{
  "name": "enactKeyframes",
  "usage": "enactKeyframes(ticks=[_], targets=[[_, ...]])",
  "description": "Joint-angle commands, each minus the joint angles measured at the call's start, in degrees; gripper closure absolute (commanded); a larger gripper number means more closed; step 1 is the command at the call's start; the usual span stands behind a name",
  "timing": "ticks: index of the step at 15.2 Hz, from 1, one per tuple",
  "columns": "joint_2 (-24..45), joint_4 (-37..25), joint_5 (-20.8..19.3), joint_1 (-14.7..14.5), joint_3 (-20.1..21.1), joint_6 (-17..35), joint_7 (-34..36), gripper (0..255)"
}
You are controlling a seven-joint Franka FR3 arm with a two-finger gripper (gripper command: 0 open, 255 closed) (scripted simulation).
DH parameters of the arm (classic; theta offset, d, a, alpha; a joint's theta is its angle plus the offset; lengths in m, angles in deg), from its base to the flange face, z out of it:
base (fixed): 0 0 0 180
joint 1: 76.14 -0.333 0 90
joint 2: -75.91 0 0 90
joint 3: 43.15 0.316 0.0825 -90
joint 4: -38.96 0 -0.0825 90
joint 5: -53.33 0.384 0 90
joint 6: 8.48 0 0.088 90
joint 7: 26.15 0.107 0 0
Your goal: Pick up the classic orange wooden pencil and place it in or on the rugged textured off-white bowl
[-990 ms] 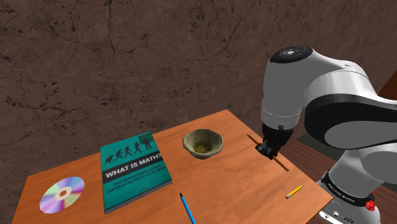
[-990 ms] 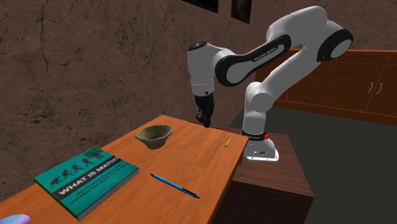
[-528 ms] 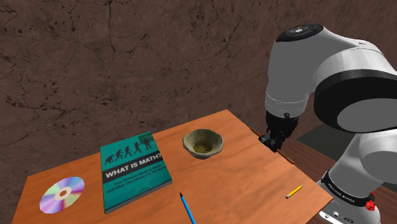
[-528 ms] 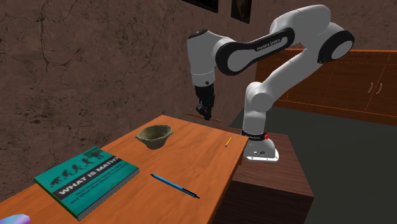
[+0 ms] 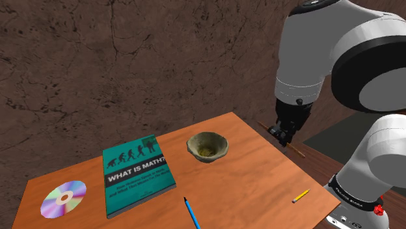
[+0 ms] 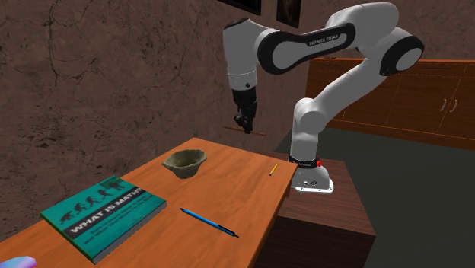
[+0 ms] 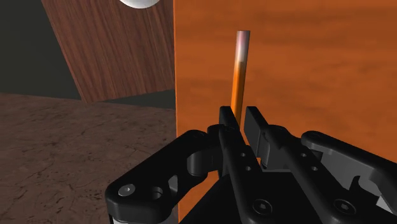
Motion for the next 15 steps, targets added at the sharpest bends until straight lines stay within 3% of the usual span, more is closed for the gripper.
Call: enactKeyframes(ticks=[1, 7, 15], targets=[[-0.2, -1.5, -0.5, 0.1, -0.6, -1.7, -0.1, 255], [-0.1, -5.6, -1.7, 0.6, -2.0, -5.7, -0.5, 255], [19.8, -21.1, -5.4, 8.7, 6.4, -0.9, 5.1, 255]])
